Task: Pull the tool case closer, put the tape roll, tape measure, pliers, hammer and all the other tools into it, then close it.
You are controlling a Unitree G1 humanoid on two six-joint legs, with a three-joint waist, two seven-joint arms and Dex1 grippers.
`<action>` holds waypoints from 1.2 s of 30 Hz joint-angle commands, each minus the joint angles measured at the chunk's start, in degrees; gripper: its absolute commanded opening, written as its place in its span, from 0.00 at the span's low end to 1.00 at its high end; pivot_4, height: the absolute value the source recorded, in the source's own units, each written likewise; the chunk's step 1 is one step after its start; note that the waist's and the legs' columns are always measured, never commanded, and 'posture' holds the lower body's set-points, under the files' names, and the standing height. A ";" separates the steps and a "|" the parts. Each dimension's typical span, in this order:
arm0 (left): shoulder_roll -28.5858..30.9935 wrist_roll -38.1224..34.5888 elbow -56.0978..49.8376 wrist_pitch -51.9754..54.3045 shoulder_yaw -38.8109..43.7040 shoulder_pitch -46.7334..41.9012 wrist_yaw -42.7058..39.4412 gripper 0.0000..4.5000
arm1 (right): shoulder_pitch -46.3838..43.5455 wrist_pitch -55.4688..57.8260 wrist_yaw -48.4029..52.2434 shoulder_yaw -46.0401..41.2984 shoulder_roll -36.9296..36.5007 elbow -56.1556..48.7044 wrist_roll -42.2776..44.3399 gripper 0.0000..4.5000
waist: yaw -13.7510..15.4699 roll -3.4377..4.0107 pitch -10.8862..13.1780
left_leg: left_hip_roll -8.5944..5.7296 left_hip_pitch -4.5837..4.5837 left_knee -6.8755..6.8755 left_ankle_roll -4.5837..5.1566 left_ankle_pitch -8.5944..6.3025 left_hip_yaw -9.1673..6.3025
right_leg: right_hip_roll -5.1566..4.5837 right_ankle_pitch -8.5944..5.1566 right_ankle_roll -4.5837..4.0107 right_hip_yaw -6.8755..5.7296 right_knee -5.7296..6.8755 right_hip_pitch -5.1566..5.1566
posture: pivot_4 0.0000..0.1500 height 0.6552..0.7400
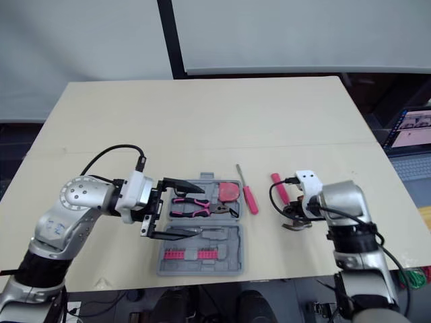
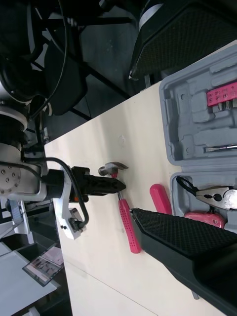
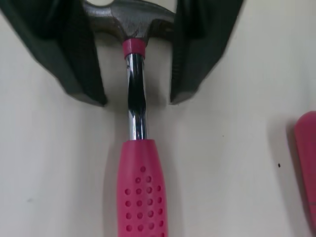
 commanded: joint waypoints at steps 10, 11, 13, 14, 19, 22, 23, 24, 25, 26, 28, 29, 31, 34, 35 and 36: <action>-1.13 -0.81 2.24 -0.71 -0.43 -3.04 -1.65 1.00 | 26.30 -17.74 -2.42 -19.24 3.01 -35.08 12.24 0.98 | 0.10 0.05 0.03 | 0.03 -0.01 -0.10 -0.07 -0.07 0.01 | 0.08 0.00 0.01 0.03 -0.09 -0.02 | 1.00 1.00; -1.17 -0.77 2.46 -0.78 -0.42 -3.14 -1.86 1.00 | 27.69 -18.68 -2.59 -20.42 3.98 -36.32 13.10 0.98 | 0.14 0.05 0.03 | 0.03 -0.01 -0.10 -0.08 -0.07 0.01 | 0.09 0.00 0.01 0.02 -0.09 -0.01 | 1.00 1.00; -1.31 -0.73 3.03 -0.85 -0.48 -3.63 -2.29 1.00 | 29.93 -18.26 -3.59 -24.19 7.26 -38.74 15.01 0.98 | 0.08 0.05 0.03 | 0.03 0.00 -0.11 -0.08 -0.08 -0.01 | 0.09 0.00 0.01 0.02 -0.09 -0.01 | 1.00 1.00; -1.35 -0.74 3.30 -0.89 -0.50 -3.86 -2.53 1.00 | 31.09 -18.21 -3.87 -25.47 8.27 -39.80 15.83 0.98 | 0.08 0.05 0.03 | 0.03 0.00 -0.10 -0.08 -0.08 0.00 | 0.09 0.00 0.01 0.02 -0.08 0.00 | 1.00 1.00; -1.58 -0.61 4.73 -0.97 -0.70 -5.07 -3.42 1.00 | 35.30 -19.95 -6.68 -23.50 9.38 -41.33 17.20 0.98 | -0.02 0.05 0.03 | 0.03 0.01 -0.15 -0.11 -0.09 -0.01 | 0.08 0.00 0.01 0.02 -0.09 -0.01 | 1.00 1.00; -1.52 -0.54 4.83 -0.79 -0.67 -5.14 -3.55 1.00 | 32.95 -19.80 -10.18 -19.92 9.02 -37.86 16.30 0.98 | -0.65 0.05 0.03 | 0.03 0.04 -0.17 -0.11 -0.09 0.00 | 0.08 0.00 0.00 0.04 -0.06 -0.01 | 1.00 1.00; -1.49 -0.53 4.78 -0.75 -0.64 -5.11 -3.57 1.00 | 32.25 -19.45 -11.19 -19.08 8.88 -36.90 16.13 0.98 | -0.81 0.05 0.03 | 0.03 0.04 -0.18 -0.11 -0.09 0.00 | 0.08 0.00 0.00 0.03 -0.05 -0.02 | 1.00 1.00; -1.44 -0.55 4.47 -0.54 -0.64 -5.04 -3.44 1.00 | 31.27 -19.08 -12.12 -18.07 8.60 -35.15 15.91 0.98 | -0.77 0.05 0.03 | 0.03 0.05 -0.23 -0.12 -0.09 0.01 | 0.08 0.00 0.00 0.04 -0.06 -0.04 | 1.00 1.00; -1.37 -0.61 4.15 -0.28 -0.57 -5.01 -3.31 1.00 | 30.13 -18.95 -13.12 -17.28 8.47 -33.43 15.67 0.98 | -0.74 0.05 0.03 | 0.02 0.04 -0.28 -0.12 -0.09 0.01 | 0.08 0.00 0.00 0.04 -0.07 -0.06 | 1.00 1.00; -1.28 -0.66 3.89 -0.04 -0.49 -5.00 -3.19 1.00 | 28.96 -18.97 -14.16 -16.74 8.61 -31.71 15.46 0.98 | -0.71 0.05 0.03 | 0.02 0.05 -0.34 -0.14 -0.08 0.00 | 0.08 0.00 0.00 0.04 -0.13 -0.06 | 1.00 1.00; -1.12 -0.70 3.59 0.35 -0.31 -5.05 -2.94 1.00 | 26.56 -19.31 -16.09 -16.28 9.66 -28.89 15.48 0.98 | -0.67 0.05 0.03 | 0.00 0.04 -0.42 -0.14 -0.07 0.02 | 0.08 0.00 0.00 0.06 -0.20 -0.09 | 1.00 1.00; -1.04 -0.72 3.47 0.52 -0.22 -5.08 -2.83 1.00 | 25.58 -19.30 -16.79 -16.19 10.37 -27.78 15.75 0.98 | -0.68 0.05 0.03 | 0.00 0.03 -0.42 -0.14 -0.07 0.02 | 0.08 0.00 0.00 0.06 -0.22 -0.09 | 1.00 1.00; -0.90 -0.75 3.32 0.74 -0.09 -5.10 -2.64 1.00 | 24.63 -20.20 -18.04 -15.45 11.12 -25.97 15.68 0.98 | -0.67 0.05 0.03 | 0.00 0.02 -0.43 -0.14 -0.07 0.03 | 0.08 0.00 0.00 0.07 -0.23 -0.10 | 1.00 1.00; -0.80 -0.79 3.06 1.09 0.07 -5.17 -2.37 1.00 | 24.91 -23.88 -19.53 -12.88 10.31 -22.87 14.17 0.98 | -0.68 0.05 0.03 | 0.01 0.02 -0.44 -0.14 -0.07 0.03 | 0.08 0.00 0.00 0.07 -0.25 -0.10 | 1.00 1.00; -0.77 -0.83 3.01 1.17 0.11 -5.20 -2.31 1.00 | 25.05 -24.80 -19.84 -12.25 9.98 -22.16 13.91 0.98 | -0.69 0.05 0.03 | 0.01 0.02 -0.43 -0.14 -0.07 0.03 | 0.08 0.00 0.00 0.07 -0.25 -0.09 | 1.00 1.00; -0.71 -0.85 2.95 1.25 0.13 -5.23 -2.23 1.00 | 24.90 -25.50 -20.18 -12.02 10.12 -21.38 13.95 0.98 | -0.69 0.05 0.03 | 0.00 0.02 -0.43 -0.14 -0.07 0.03 | 0.08 0.00 0.00 0.07 -0.25 -0.10 | 1.00 1.00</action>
